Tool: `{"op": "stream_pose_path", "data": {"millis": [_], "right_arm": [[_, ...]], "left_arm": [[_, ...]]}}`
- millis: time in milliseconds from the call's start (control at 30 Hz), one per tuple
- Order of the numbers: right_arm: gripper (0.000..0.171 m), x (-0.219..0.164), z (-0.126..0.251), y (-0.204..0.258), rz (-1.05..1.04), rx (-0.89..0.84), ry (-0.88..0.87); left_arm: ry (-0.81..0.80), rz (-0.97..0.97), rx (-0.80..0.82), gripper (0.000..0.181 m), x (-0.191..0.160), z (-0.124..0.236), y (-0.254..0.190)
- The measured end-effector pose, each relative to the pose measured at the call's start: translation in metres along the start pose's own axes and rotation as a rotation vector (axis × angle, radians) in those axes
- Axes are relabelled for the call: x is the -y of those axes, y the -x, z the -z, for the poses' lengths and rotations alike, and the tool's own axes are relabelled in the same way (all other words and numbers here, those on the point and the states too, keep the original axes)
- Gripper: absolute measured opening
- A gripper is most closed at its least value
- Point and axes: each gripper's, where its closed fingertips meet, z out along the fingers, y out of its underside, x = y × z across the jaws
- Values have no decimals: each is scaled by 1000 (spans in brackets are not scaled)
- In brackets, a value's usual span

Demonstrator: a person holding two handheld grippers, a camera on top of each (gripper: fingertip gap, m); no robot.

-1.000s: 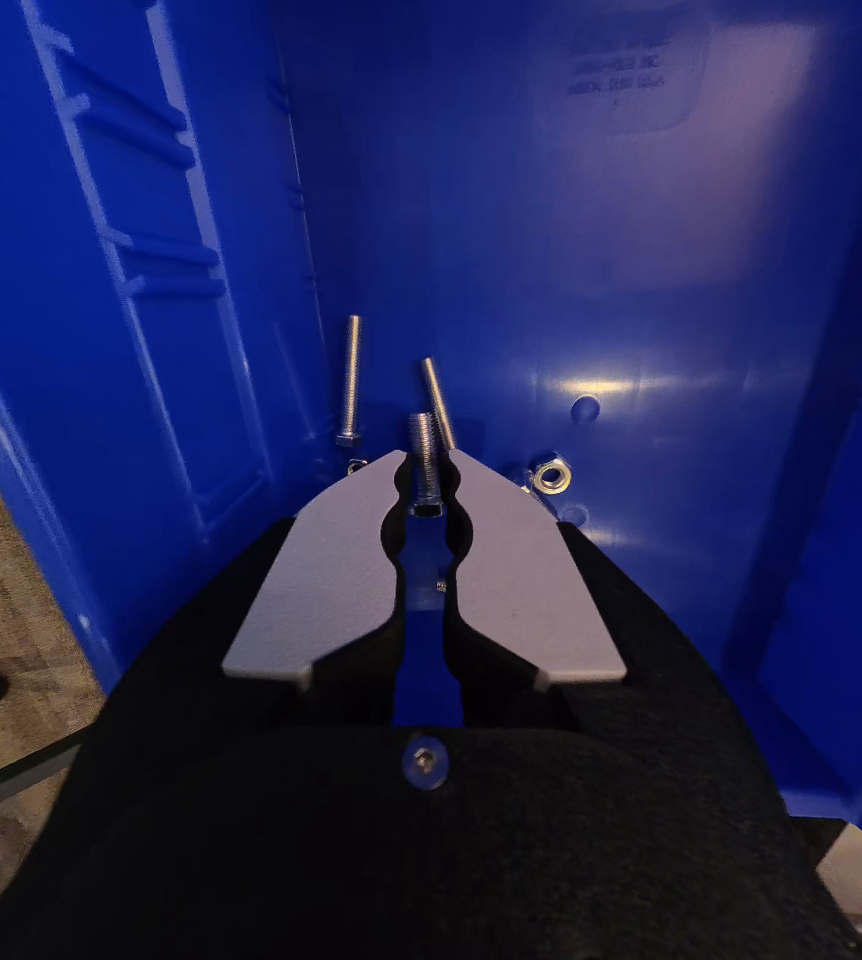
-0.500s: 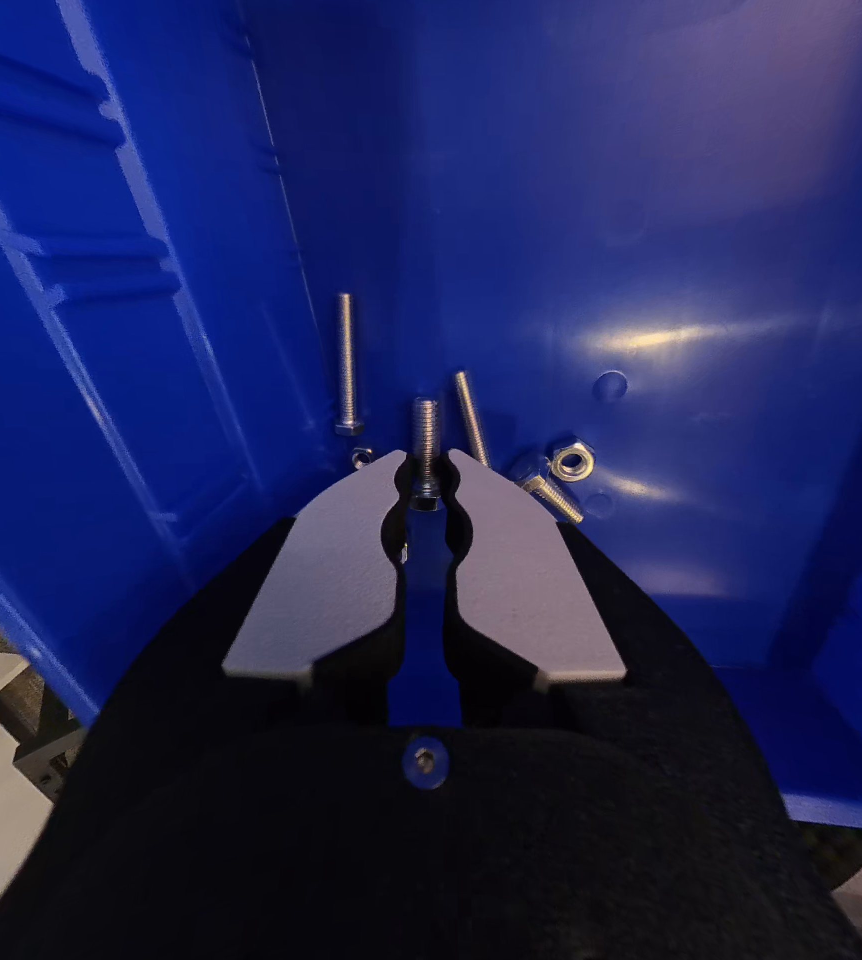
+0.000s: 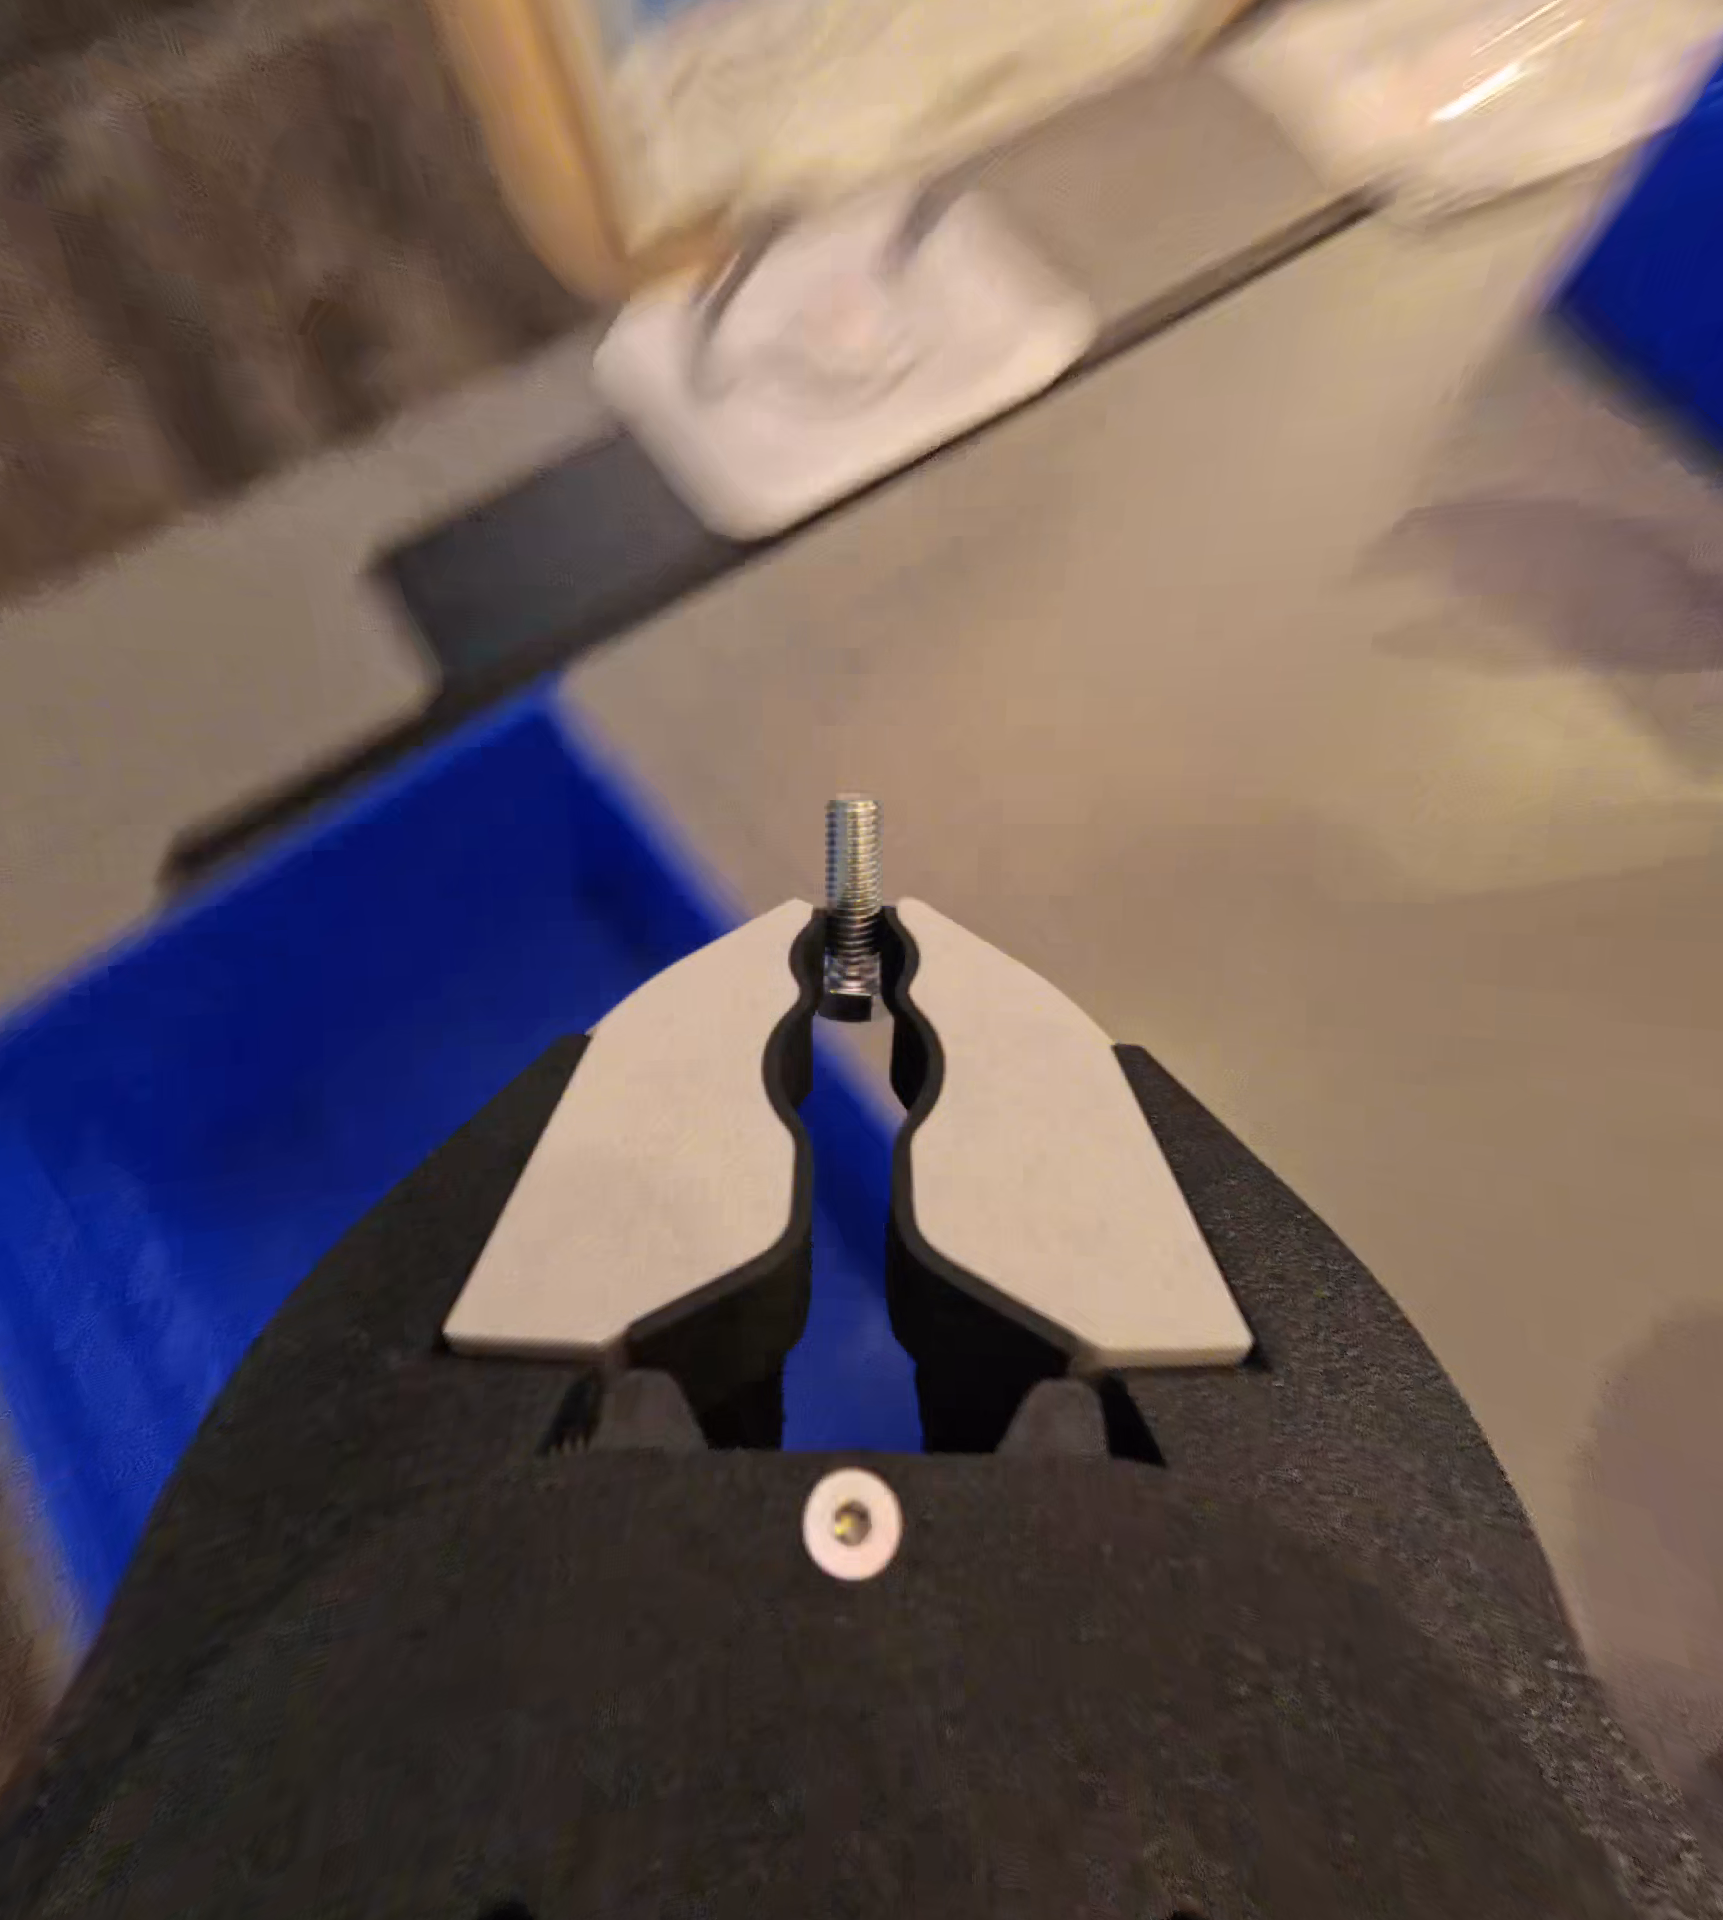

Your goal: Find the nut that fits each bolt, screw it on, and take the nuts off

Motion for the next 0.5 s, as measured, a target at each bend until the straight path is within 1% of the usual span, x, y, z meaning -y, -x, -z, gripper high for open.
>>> {"op": "stream_pose_path", "data": {"millis": [67,100,167,233,333,400,500], "right_arm": [[25,15,-6,21,25,97,-92],[25,24,-9,32,35,139,-145],[25,36,-16,49,45,201,-232],[27,44,-25,61,44,244,-299],[31,46,-38,75,28,310,-358],[31,40,-49,80,1,342,-342],[31,33,-59,79,-31,353,-333]], "left_arm": [[-185,-127,-197,9,44,-16,-56],[-250,-152,-288,9,59,-25,-83],[-333,-160,-466,9,78,-43,-133],[-374,-165,-604,9,82,-60,-174],[-372,-179,-668,9,76,-86,-207],[-370,-177,-677,9,72,-96,-216],[-369,-158,-718,9,69,-101,-222]]}}
